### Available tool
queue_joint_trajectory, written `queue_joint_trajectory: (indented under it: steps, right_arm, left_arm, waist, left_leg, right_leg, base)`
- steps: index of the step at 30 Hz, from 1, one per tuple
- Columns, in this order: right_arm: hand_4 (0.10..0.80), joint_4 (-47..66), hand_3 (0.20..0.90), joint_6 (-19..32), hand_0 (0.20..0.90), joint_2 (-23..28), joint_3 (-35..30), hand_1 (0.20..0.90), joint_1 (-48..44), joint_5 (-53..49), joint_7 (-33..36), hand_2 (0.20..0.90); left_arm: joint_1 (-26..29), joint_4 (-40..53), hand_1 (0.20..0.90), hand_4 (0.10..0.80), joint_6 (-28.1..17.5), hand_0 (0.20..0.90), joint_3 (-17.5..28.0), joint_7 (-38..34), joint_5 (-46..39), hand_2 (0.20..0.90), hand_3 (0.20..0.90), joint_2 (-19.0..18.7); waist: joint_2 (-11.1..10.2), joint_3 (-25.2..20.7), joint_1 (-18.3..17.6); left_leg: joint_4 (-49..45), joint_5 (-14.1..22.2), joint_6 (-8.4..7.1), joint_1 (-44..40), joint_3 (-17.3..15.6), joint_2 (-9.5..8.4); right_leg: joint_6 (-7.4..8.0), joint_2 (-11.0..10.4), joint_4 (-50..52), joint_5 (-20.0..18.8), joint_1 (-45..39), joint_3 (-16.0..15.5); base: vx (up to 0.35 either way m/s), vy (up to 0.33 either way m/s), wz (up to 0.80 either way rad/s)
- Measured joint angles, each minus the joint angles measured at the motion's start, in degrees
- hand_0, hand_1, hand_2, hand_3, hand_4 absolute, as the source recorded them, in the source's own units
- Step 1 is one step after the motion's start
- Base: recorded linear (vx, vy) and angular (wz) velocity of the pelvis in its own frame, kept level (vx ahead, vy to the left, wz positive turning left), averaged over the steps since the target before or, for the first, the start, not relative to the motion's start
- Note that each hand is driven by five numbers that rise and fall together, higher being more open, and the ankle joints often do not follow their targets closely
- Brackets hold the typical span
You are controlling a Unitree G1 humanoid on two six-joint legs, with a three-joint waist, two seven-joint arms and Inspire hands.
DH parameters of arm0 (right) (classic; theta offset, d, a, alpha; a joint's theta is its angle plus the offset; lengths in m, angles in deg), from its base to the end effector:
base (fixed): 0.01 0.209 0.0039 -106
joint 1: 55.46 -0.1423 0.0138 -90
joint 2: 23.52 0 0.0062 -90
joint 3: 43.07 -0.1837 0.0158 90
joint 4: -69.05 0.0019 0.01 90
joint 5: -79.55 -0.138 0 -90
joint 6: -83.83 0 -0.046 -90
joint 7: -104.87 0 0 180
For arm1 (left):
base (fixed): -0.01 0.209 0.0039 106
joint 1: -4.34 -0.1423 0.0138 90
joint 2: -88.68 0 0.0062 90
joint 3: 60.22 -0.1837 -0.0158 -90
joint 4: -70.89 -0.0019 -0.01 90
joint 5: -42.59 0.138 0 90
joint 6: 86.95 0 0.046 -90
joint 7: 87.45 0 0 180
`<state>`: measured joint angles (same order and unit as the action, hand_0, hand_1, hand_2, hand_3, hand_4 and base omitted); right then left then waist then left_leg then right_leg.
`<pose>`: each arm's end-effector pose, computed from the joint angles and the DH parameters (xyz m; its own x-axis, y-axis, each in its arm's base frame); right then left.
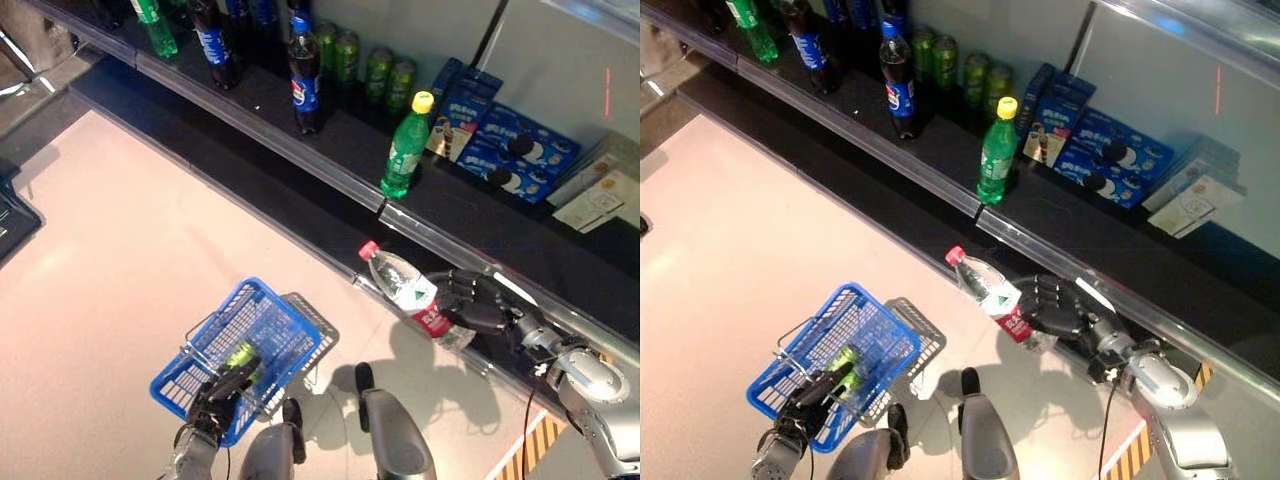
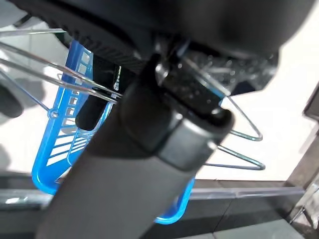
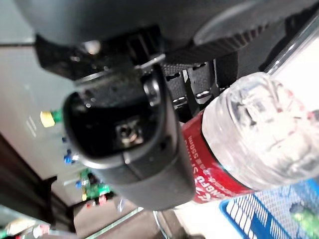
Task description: Pick up the drink and place into the basket.
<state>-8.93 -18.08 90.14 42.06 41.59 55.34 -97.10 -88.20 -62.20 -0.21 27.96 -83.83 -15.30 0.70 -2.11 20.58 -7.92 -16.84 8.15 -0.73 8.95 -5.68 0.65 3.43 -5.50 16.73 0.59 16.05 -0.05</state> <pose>0.1815 -0.2677 0.1000 0.9193 0.3399 -0.1982 -0.3793 0.8996 -0.2165 0.1335 0.2241 -0.0758 0.7567 0.1489 -0.6366 -0.5424 0.6867 -0.4841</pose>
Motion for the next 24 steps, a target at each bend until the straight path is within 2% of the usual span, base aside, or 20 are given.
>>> queue_joint_trajectory:
  steps: [6, 10, 13, 17, 24]
  right_arm:
    - [0.1, 0.7, 0.2, -0.8, 0.3, 0.0, 9.5, 0.3, -4.4, 0.0, -1.0, 0.3]
    - [0.1, 0.7, 0.2, -2.4, 0.3, 0.0, 15.2, 0.3, -9.3, 0.0, -0.8, 0.3]
    - [0.1, 0.2, 0.2, -3.0, 0.3, -0.8, 18.5, 0.3, -13.4, 0.0, 1.5, 0.3]
    - [0.1, 0.0, 0.2, -3.5, 0.3, -1.5, 20.8, 0.3, -15.5, 0.0, 3.9, 0.3]
    - [0.1, -3.8, 0.2, -5.2, 0.3, -1.9, 25.5, 0.3, -17.8, 0.0, 8.6, 0.3]
  left_arm:
    - [-1.5, 7.2, 0.3, 0.1, 1.7, 0.3, -4.5, 0.1, 0.0, 0.3, 0.2, 0.1]
    - [-1.7, 10.9, 0.3, 0.1, 3.7, 0.3, -7.2, 0.0, 0.0, 0.3, 0.2, -0.4]
    - [-2.1, 14.6, 0.3, 0.1, 5.0, 0.3, -10.9, -0.4, 0.1, 0.3, 0.2, -3.0]
    - [-2.3, 19.2, 0.3, 0.1, 6.0, 0.3, -12.2, -0.4, 0.3, 0.3, 0.2, -4.3]
    - [-2.0, 28.7, 0.3, 0.1, 6.1, 0.3, -13.7, -0.3, 0.4, 0.3, 0.2, -9.0]
  waist:
    - [0.9, 0.4, 3.1]
    - [1.6, 0.8, 5.1]
    - [1.8, 1.2, 6.0]
    - [2.3, 1.7, 7.7]
    - [2.5, 3.6, 9.8]
  left_leg:
    - [0.7, -1.0, -0.4, 0.1, 2.3, -0.04]
    - [1.7, -1.9, -0.49, 0.2, 3.6, -0.29]
    - [1.7, -2.2, -0.65, 0.4, 4.1, -0.37]
    - [1.8, -2.4, -0.75, 0.7, 5.2, -0.5]
    - [1.8, -2.9, -1.0, 1.7, 7.3, -0.76]
  right_leg:
    - [-0.85, -0.5, 0.2, 0.7, -0.8, -2.7]
    - [-1.01, -0.5, 0.1, 0.8, -0.8, -2.9]
    - [-1.0, -0.6, 0.1, 0.8, -0.8, -3.7]
    - [-0.8, -0.8, 0.0, 0.9, -0.8, -4.5]
    - [-0.81, -1.1, -0.1, 1.1, -0.8, -6.0]
  base:
    - [0.006, 0.015, 0.21]
    - [-0.014, 0.012, 0.2]
    - [-0.045, 0.027, 0.09]
    - [-0.035, 0.019, 0.15]
    - [-0.034, 0.002, 0.17]
